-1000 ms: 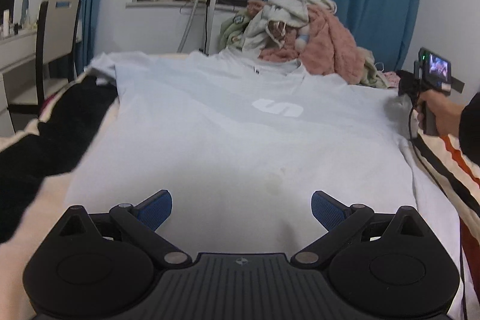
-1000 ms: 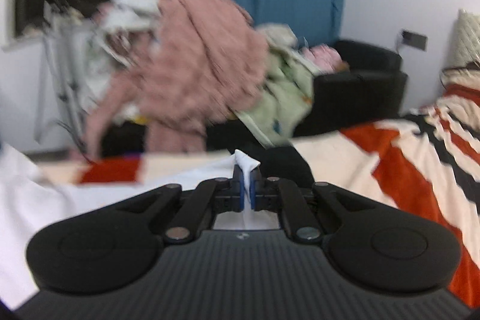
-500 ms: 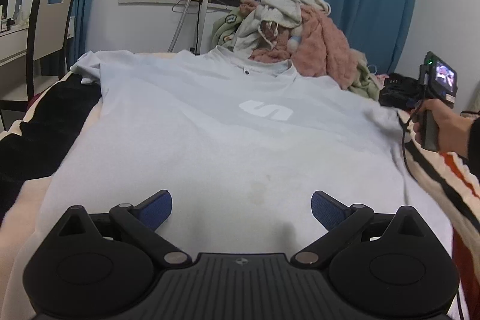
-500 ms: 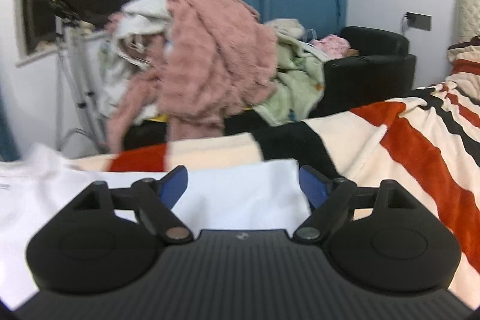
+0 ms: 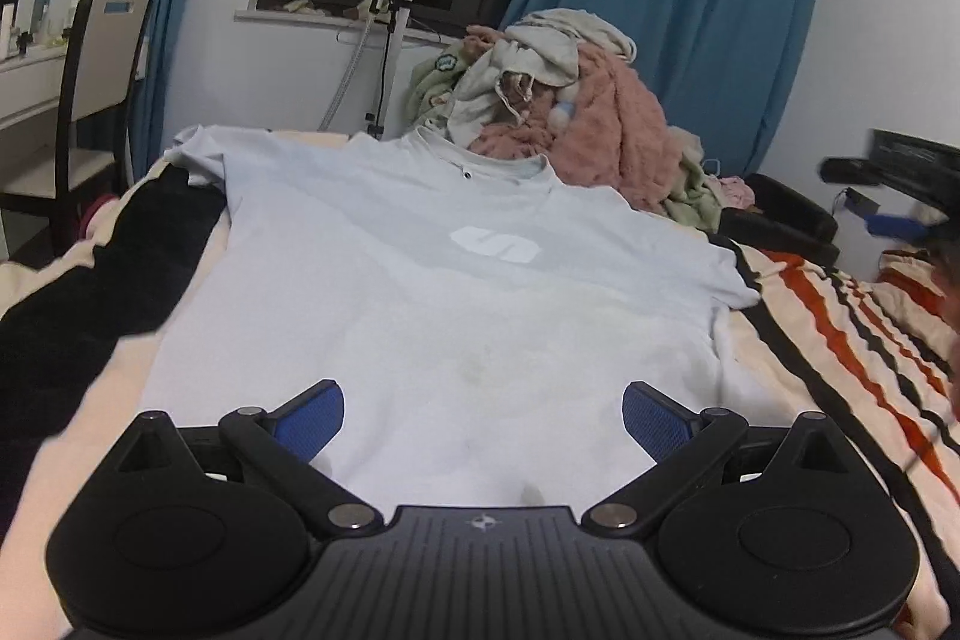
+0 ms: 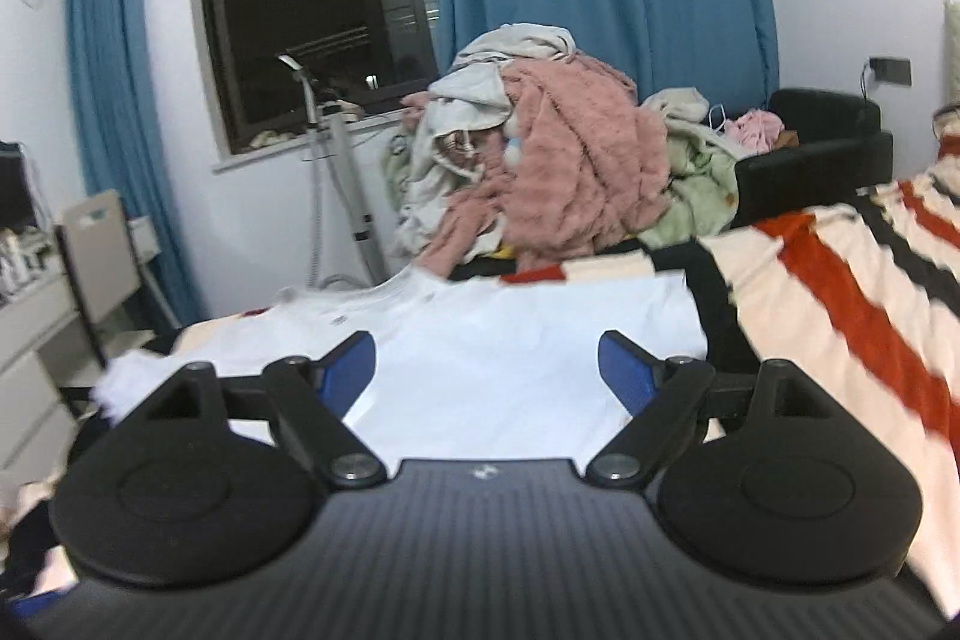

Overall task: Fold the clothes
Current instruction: 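Grasp the T-shirt side edge with the left gripper and smooth it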

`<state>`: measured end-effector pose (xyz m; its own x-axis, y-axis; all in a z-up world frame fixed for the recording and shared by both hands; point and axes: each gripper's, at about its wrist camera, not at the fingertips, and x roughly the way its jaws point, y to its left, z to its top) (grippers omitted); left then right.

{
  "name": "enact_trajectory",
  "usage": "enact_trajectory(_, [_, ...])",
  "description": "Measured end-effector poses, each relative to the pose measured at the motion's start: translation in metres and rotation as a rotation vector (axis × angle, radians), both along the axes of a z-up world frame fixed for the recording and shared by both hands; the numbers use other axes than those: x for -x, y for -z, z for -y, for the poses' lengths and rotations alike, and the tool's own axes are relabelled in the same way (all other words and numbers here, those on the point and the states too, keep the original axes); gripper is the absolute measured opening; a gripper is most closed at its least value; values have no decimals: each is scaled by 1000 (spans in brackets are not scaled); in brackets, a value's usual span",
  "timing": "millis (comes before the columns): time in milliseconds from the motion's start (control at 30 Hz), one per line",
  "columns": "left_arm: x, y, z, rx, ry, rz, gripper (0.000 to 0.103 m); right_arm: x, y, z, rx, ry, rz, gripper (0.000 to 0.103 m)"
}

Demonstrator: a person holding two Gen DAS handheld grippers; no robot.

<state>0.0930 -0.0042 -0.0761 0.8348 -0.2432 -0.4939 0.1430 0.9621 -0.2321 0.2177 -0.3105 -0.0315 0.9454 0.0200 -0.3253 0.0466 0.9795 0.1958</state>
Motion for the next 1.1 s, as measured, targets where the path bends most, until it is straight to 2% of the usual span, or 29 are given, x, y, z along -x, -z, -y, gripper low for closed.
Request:
enact_trajectory(100, [20, -5, 6, -1, 23, 2, 100, 49, 9, -10, 7, -8, -12, 83])
enact_trajectory(133, [26, -7, 8, -6, 21, 10, 100, 62, 13, -10, -18, -7, -17, 83])
enact_trajectory(200, [34, -9, 15, -30, 28, 23, 100, 87, 23, -11, -59, -13, -16, 83])
enact_trajectory(267, [41, -10, 22, -58, 39, 41, 100, 105, 33, -16, -44, -24, -38, 83])
enact_trajectory(433, [48, -8, 35, -105, 76, 44, 101, 124, 32, -28, 26, -23, 4, 83])
enact_trajectory(600, [47, -3, 37, -107, 87, 29, 101, 126, 36, -24, -12, -39, -7, 83])
enact_trajectory(767, [36, 3, 27, -23, 113, -15, 101, 135, 27, -9, -74, -15, 40, 83])
enact_trajectory(933, [19, 12, 34, 84, 241, -67, 99, 155, 15, 20, -172, 36, 127, 84])
enact_trajectory(1033, [6, 24, 49, 137, 321, -124, 93, 158, 14, 33, -235, 19, 139, 84])
enact_trajectory(1100, [-1, 36, 62, 146, 377, -157, 85, 158, 16, 35, -245, -2, 154, 84])
